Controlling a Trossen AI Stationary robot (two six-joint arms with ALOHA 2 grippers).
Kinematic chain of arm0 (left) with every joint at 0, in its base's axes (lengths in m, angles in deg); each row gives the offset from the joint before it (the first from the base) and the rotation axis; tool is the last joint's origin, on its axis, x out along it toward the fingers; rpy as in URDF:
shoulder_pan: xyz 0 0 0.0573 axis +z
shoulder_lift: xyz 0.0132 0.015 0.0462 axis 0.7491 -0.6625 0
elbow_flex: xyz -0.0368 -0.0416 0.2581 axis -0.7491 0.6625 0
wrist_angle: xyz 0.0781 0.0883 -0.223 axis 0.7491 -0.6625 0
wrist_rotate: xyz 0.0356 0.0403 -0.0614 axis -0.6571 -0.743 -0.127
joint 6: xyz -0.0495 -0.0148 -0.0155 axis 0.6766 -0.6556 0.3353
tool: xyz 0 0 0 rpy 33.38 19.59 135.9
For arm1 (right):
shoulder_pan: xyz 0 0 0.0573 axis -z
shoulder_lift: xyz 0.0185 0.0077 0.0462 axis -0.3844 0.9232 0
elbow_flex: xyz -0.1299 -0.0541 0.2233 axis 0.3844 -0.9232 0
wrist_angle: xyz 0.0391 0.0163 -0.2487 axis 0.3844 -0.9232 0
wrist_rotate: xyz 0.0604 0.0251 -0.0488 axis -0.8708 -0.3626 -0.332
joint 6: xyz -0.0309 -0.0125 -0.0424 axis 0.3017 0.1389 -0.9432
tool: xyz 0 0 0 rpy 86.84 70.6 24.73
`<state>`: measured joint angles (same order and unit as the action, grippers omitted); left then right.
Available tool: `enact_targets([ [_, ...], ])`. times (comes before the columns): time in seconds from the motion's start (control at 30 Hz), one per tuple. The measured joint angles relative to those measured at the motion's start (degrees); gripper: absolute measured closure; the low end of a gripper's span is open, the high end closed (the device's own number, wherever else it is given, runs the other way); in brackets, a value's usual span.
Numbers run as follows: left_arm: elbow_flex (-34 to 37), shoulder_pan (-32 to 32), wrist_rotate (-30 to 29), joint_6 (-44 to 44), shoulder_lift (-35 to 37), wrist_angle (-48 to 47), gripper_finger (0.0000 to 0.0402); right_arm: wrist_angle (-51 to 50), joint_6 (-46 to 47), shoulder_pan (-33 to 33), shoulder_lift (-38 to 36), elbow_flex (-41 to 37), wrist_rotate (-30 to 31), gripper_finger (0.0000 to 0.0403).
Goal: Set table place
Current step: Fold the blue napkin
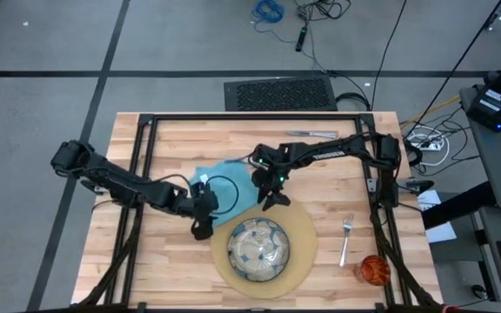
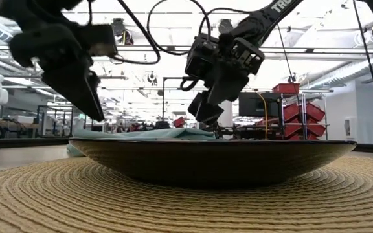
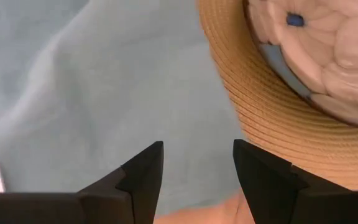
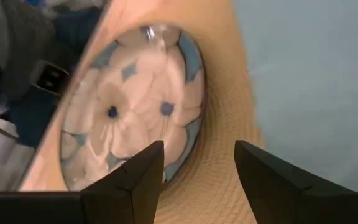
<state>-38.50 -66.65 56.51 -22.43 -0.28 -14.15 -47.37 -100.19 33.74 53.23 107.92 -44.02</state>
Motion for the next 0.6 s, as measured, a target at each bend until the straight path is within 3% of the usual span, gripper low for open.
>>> enact_targets([
  [0.13, -4.5, -4.6, -8.7, 3.7, -0.2, -8.1, 0.0221, -3.6, -0.1, -5.2, -2.0, -0.1, 17.9, 0.0216],
  [0.2, -6.6, -6.7, -13.7, 6.0, -1.0, -12.2, 0.0221, -4.8, -0.1, -7.6, -2.9, -0.1, 23.7, 0.0216],
  [0.33, -10.7, -8.6, -19.5, 11.1, -5.8, -20.2, 0.0221, -4.9, 1.3, -11.3, -5.4, -0.1, 31.9, 0.0216],
  [0.43, -13.9, -9.3, -20.0, 13.8, -13.0, -24.7, 0.0221, -5.8, 2.1, -13.3, -7.0, -0.1, 38.7, 0.0216],
  [0.6, -21.7, -12.1, -21.7, 16.4, -25.6, -31.0, 0.0231, -5.8, 3.9, -14.0, -8.2, -0.1, 42.2, 0.0216],
])
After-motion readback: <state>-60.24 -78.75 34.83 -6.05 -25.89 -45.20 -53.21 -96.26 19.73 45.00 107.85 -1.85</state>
